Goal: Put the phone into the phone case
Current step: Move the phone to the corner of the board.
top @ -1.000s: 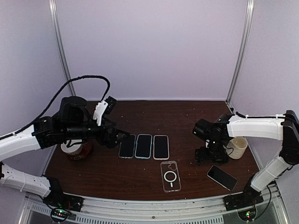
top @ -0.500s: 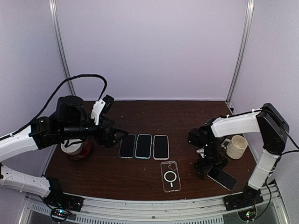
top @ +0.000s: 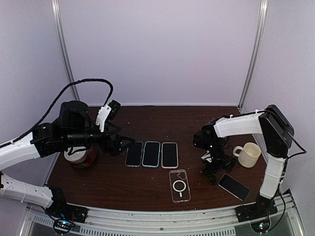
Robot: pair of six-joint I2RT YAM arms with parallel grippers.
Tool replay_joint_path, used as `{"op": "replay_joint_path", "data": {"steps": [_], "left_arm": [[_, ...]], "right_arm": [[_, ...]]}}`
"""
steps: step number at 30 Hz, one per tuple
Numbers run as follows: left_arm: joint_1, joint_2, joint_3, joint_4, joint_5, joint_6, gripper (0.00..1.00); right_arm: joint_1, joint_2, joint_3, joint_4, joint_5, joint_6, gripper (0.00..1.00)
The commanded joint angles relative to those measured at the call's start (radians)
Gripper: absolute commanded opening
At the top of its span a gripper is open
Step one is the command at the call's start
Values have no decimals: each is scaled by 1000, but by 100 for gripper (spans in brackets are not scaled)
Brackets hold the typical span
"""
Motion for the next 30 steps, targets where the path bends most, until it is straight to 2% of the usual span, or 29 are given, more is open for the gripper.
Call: {"op": "replay_joint_path", "data": {"steps": [1,5,8,10,14,17,19,20,23,24,25,30], "left_arm": [[8,-4,4,30,17,20,98],[7,-2,0,35,17,20,98],[8,23,-13,59,15,27,97],[7,77,-18,90,64,37,94],[-20,335,52,167,160,22,80],[-157,577,264,106,101,125,76],[-210,733,419,87,98,182,75],[-216,801,491,72,109,180,74],[-219,977,689,53,150,154,70],[-220,1029,741,48,163,154,69],[-225,1076,792,39,175,155,69],[-265,1328,1039,-25,152,163,66]], "right_arm": [[-22,-24,22,3,55,-32,100],[-51,-188,23,106,25,107,100],[-69,-262,6,99,133,250,100],[-87,-322,-50,133,163,320,100],[-177,-454,-183,213,212,449,100],[-207,-580,-279,265,258,532,100],[-221,-662,-350,309,290,595,97],[-232,-694,-384,335,299,613,90],[-265,-723,-442,360,294,653,19],[-266,-718,-441,327,301,670,3],[-266,-711,-441,290,311,685,0],[-265,-728,-497,161,338,808,0]]}}
